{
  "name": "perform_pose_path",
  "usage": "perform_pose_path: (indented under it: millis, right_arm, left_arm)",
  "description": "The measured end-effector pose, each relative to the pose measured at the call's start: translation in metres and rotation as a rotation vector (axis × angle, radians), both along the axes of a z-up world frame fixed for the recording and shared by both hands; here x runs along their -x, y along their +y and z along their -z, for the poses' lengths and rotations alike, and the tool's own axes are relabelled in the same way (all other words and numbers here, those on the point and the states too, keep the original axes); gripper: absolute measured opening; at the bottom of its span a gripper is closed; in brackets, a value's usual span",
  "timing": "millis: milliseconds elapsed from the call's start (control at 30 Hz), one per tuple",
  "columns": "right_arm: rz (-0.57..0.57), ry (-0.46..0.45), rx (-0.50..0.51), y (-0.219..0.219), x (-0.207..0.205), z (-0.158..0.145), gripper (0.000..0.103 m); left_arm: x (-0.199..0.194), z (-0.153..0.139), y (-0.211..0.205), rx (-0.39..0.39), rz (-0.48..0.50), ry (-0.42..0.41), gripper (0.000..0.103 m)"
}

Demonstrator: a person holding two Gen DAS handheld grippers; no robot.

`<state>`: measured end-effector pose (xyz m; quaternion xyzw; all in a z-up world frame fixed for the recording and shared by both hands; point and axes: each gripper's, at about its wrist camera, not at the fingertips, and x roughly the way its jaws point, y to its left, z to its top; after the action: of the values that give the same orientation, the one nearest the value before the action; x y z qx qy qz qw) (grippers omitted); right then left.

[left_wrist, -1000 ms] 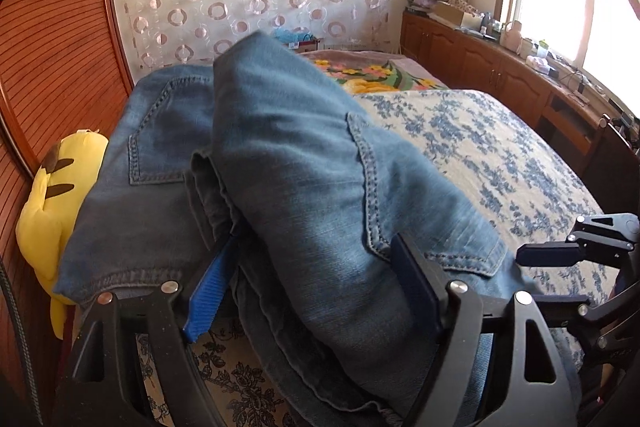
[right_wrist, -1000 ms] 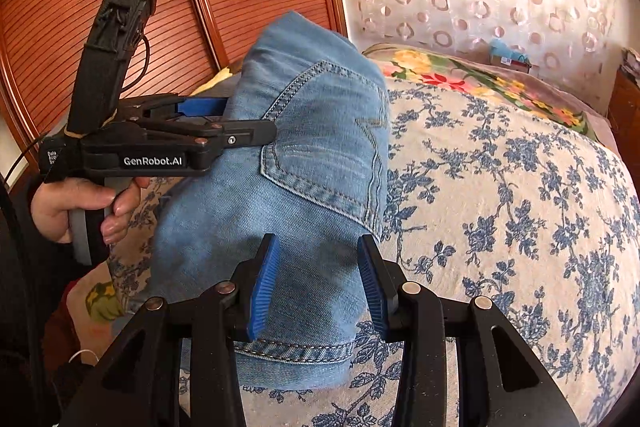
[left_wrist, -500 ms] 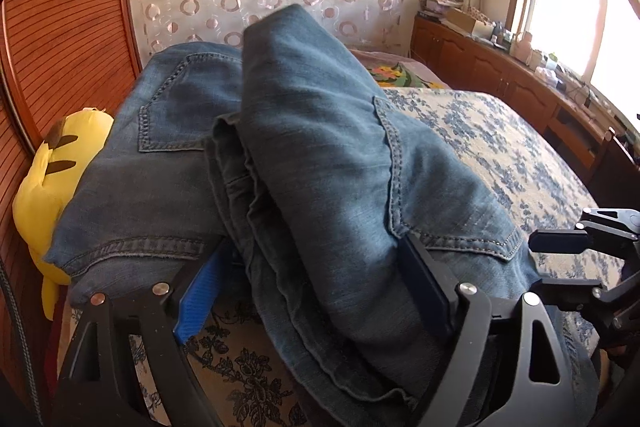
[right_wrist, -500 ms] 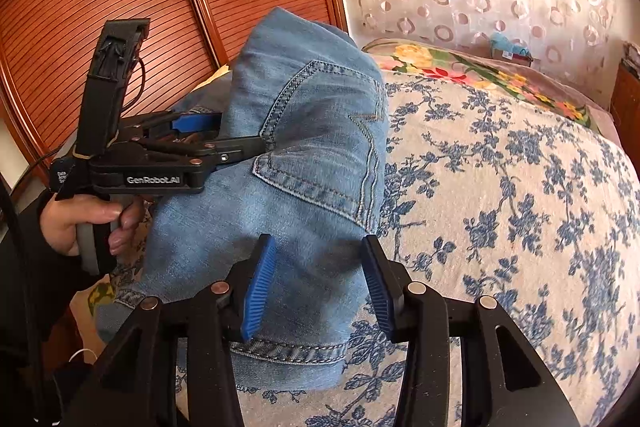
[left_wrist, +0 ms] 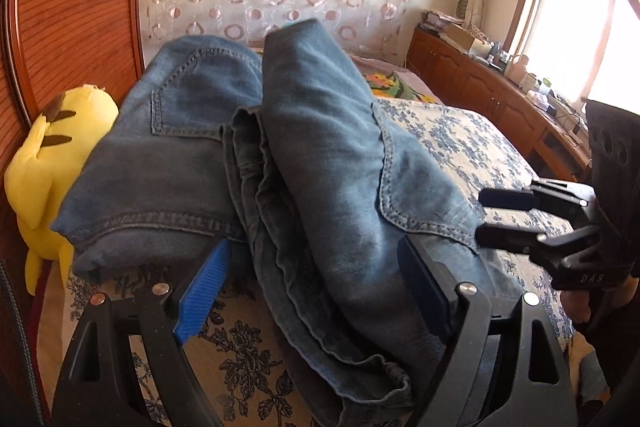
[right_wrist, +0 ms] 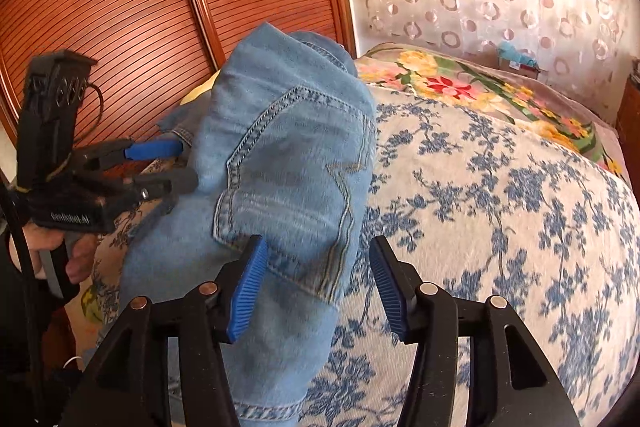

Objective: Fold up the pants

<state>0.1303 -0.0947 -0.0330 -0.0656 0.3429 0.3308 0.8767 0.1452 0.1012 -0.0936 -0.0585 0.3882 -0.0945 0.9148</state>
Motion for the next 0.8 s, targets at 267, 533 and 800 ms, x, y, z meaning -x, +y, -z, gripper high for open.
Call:
perform_pose_path:
  millis: [267, 533, 800]
  right_arm:
    - [-0.008, 0.016, -0.002, 0.001, -0.032, 0.001, 0.056]
    - [-0.038, 0.093, -0.072, 0.003, -0.065, 0.016, 0.062]
    - [-0.064, 0.140, -0.106, 0.016, -0.087, 0.034, 0.062]
  left_arm:
    - [-0.007, 0.020, -0.003, 0.024, -0.007, 0.046, 0.085]
    - [-0.012, 0.031, -0.001, 0.080, -0.002, 0.086, 0.077]
    - [-0.012, 0.035, -0.005, 0.074, 0.015, 0.090, 0.065]
